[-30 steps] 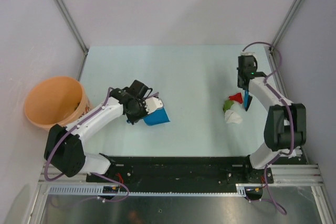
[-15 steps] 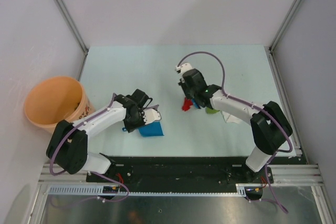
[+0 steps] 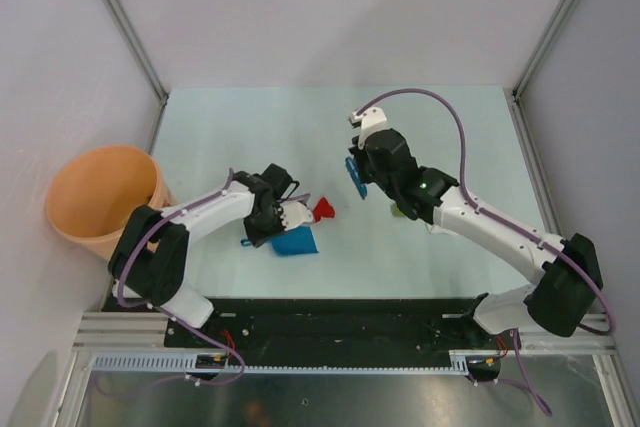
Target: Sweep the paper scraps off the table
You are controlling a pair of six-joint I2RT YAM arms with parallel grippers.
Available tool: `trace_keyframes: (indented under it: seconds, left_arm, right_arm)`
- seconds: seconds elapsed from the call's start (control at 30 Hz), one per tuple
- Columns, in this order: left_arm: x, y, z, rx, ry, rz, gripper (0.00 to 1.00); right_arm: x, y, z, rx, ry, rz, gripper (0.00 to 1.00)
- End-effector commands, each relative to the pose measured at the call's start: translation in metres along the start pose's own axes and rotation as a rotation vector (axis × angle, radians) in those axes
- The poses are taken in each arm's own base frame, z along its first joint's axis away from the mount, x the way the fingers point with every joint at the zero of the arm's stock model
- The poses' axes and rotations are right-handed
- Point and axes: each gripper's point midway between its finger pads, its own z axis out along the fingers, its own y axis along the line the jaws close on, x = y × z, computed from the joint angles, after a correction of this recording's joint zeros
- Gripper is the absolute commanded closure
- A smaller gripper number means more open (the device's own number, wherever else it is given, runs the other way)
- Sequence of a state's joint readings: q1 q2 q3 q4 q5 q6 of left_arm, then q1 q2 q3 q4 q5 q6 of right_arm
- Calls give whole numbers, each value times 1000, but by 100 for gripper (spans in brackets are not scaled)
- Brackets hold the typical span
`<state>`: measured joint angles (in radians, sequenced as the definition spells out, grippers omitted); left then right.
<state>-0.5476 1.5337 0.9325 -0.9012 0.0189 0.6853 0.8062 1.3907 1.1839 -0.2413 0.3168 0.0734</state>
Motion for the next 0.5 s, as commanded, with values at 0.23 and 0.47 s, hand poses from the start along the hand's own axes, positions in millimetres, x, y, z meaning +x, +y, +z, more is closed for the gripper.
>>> trace_keyframes:
  seconds: [0.23,0.47]
  left_arm:
    - [-26,26,1,-47,-2,-76,100]
    - [-46,33,0,-9,-97,-120,100]
  right_arm:
    - [55,11,63,40,124,110,100]
    - [18,100,38,-382,87,349,100]
